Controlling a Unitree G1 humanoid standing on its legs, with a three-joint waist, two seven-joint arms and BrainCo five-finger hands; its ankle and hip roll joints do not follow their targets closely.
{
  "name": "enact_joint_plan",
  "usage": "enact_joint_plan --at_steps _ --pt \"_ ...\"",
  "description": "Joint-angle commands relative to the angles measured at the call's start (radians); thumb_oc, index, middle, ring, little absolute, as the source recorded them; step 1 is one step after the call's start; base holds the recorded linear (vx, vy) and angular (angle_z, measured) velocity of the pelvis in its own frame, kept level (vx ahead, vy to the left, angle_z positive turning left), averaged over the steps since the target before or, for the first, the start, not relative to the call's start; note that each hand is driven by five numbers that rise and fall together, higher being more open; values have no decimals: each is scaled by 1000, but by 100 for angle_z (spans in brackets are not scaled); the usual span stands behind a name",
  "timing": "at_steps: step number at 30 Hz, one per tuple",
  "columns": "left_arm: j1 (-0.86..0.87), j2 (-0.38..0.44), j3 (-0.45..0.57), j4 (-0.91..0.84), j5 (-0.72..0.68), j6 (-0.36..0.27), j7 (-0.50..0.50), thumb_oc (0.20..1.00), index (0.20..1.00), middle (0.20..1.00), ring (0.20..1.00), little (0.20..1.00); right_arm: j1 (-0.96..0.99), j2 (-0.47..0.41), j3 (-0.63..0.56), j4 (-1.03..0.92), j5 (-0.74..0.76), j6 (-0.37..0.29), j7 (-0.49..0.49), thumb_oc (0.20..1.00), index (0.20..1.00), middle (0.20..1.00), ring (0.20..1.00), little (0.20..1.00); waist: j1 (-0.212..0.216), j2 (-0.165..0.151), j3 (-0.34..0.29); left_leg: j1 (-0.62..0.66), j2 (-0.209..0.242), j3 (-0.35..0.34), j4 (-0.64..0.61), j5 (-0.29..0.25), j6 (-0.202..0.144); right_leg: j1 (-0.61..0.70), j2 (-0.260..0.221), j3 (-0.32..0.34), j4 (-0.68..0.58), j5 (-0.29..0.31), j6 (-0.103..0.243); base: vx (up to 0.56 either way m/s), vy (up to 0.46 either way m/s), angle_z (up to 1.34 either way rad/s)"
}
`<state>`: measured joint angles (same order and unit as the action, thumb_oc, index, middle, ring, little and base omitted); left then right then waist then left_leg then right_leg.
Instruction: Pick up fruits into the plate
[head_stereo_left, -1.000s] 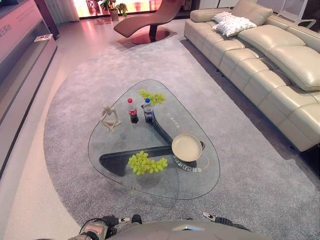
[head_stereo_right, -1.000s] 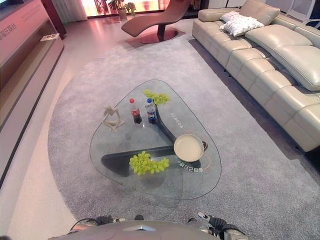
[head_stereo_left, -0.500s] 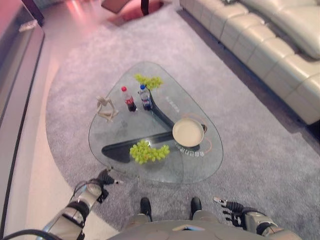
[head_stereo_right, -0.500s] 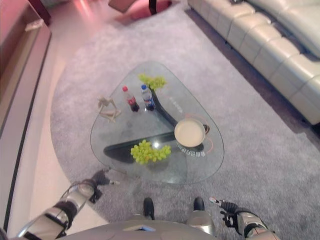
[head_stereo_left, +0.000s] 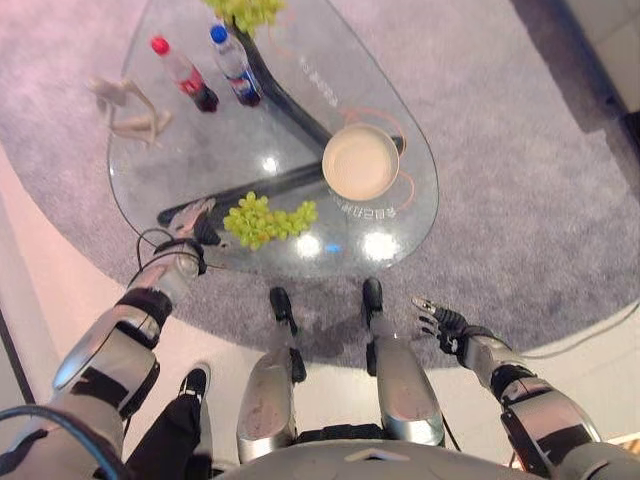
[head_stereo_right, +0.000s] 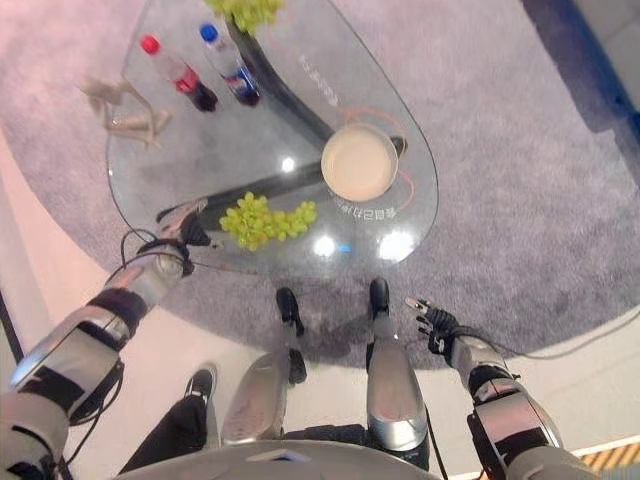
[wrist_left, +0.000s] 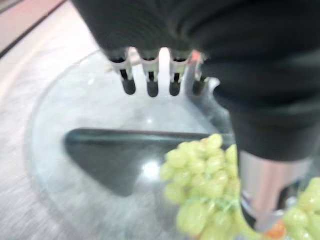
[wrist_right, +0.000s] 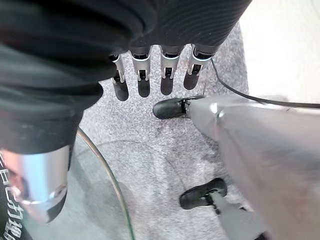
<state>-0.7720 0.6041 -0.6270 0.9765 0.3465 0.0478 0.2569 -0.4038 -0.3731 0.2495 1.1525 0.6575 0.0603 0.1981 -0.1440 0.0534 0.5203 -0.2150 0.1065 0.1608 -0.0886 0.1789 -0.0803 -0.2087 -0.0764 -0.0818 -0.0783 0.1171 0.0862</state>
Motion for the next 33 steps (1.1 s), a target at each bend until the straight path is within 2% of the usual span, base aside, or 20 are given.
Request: enact_joint_plan --at_steps 1,4,6,9,19,25,33 --pt "-91 61 -26 49 102 35 38 1000 1000 1000 1000 1000 -2 11 -4 -41 112 -11 -41 1000 1000 1000 1000 1000 -7 -32 0 -39 -51 9 55 -69 16 -132 29 45 141 -19 -9 -58 -8 -3" --pt "-131 65 -64 57 140 60 37 1000 1000 1000 1000 1000 16 8 -15 -67 158 -43 -40 1000 1000 1000 1000 1000 -15 -38 0 -117 -53 10 79 -64 13 -214 35 46 173 -14 -7 -88 -10 -6" --pt "-154 82 -85 45 151 86 28 1000 1000 1000 1000 1000 70 -12 -27 -81 167 -77 31 1000 1000 1000 1000 1000 -30 -44 0 -155 -53 16 93 -64 16 -258 43 57 193 -12 -4 -78 3 -10" --pt "-195 100 -117 26 113 117 -14 1000 1000 1000 1000 1000 137 -28 -35 -137 201 -102 81 1000 1000 1000 1000 1000 -54 -51 0 -202 -54 20 101 -64 19 -313 49 67 213 -13 -2 -42 5 -3" --pt "-304 55 -213 75 249 140 -94 1000 1000 1000 1000 1000 134 -38 -11 -194 191 -102 66 1000 1000 1000 1000 1000 -79 -66 0 -302 -51 30 110 -49 8 -417 48 72 219 9 1 -13 -14 -2" --pt "-339 35 -258 113 296 155 -102 1000 1000 1000 1000 1000 83 -58 17 -201 219 -100 108 1000 1000 1000 1000 1000 -76 -97 0 -354 -45 24 128 -50 -1 -462 53 70 222 17 1 -26 -82 0" --pt "-367 35 -293 136 402 173 -172 1000 1000 1000 1000 1000 16 -74 7 -228 293 -71 123 1000 1000 1000 1000 1000 -70 -127 0 -390 -42 8 131 -53 -7 -489 58 61 211 34 3 -18 -93 3"
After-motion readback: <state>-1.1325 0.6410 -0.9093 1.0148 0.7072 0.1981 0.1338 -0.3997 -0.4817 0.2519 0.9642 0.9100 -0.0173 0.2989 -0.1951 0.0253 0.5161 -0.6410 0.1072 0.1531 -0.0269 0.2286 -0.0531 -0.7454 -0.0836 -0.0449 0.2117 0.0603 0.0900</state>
